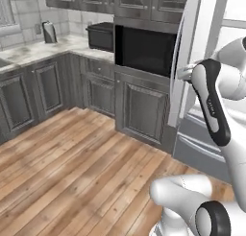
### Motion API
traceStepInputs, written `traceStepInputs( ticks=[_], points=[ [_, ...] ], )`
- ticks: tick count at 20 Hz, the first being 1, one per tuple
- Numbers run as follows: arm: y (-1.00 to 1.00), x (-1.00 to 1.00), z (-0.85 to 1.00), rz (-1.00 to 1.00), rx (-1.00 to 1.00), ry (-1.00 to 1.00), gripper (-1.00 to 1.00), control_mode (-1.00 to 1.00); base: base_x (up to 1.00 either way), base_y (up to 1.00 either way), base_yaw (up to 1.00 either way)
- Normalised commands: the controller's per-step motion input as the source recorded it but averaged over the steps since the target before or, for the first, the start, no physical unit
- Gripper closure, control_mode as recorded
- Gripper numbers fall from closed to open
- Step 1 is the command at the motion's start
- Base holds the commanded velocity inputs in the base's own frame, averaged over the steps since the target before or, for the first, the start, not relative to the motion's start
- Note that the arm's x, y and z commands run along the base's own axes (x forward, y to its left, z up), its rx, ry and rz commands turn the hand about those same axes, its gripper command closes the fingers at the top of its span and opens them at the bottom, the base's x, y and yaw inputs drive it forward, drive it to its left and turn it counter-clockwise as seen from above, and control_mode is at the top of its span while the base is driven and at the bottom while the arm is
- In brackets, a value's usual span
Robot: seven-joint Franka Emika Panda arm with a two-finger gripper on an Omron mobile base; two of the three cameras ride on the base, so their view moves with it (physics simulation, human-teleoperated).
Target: Retrieve the kiwi and orange from the fridge and place them into the bowl on the dining table.
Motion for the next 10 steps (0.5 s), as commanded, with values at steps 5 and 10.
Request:
traceStepInputs(
  ticks=[5, 10],
  points=[
    [0.0, 0.0, 0.0, 0.0, 0.0, 0.0, 1.0, 1.0, -0.86, -0.31, 0.51],
    [0.0, 0.0, 0.0, 0.0, 0.0, 0.0, 1.0, 1.0, -0.81, -0.34, 0.48]
  ],
)
